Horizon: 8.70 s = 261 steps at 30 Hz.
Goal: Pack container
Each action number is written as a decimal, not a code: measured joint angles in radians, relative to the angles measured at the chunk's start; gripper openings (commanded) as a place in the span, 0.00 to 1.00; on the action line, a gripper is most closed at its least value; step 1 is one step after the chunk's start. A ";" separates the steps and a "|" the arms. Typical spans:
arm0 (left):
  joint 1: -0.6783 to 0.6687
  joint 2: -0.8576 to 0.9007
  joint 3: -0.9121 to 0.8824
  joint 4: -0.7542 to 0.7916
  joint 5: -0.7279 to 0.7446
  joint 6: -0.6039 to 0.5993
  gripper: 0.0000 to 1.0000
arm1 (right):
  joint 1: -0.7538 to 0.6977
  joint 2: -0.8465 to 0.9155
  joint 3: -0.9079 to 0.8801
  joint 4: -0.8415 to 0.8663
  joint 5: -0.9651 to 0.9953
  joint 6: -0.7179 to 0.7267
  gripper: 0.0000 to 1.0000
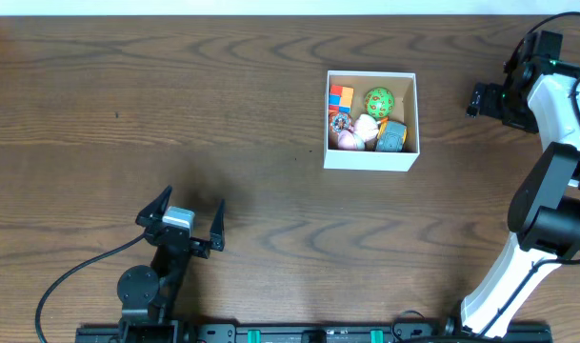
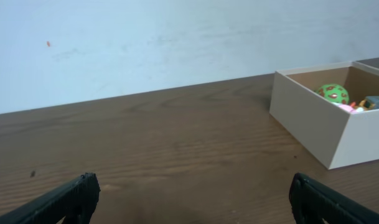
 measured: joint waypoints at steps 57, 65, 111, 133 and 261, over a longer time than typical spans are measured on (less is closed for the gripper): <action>0.000 -0.001 0.000 -0.027 -0.245 0.101 0.98 | 0.000 0.000 0.000 0.000 0.000 0.000 0.99; 0.000 -0.001 0.000 -0.027 -0.245 0.101 0.98 | 0.005 -0.002 0.000 0.000 0.000 0.000 0.99; 0.000 0.000 0.001 -0.027 -0.249 0.102 0.98 | 0.277 -1.712 -1.634 1.255 -0.043 -0.059 0.99; 0.000 0.000 0.001 -0.027 -0.249 0.102 0.98 | 0.277 -2.112 -1.696 0.828 -0.075 -0.065 0.99; 0.000 0.000 0.001 -0.027 -0.249 0.102 0.98 | 0.277 -2.098 -1.697 0.786 -0.078 -0.143 0.99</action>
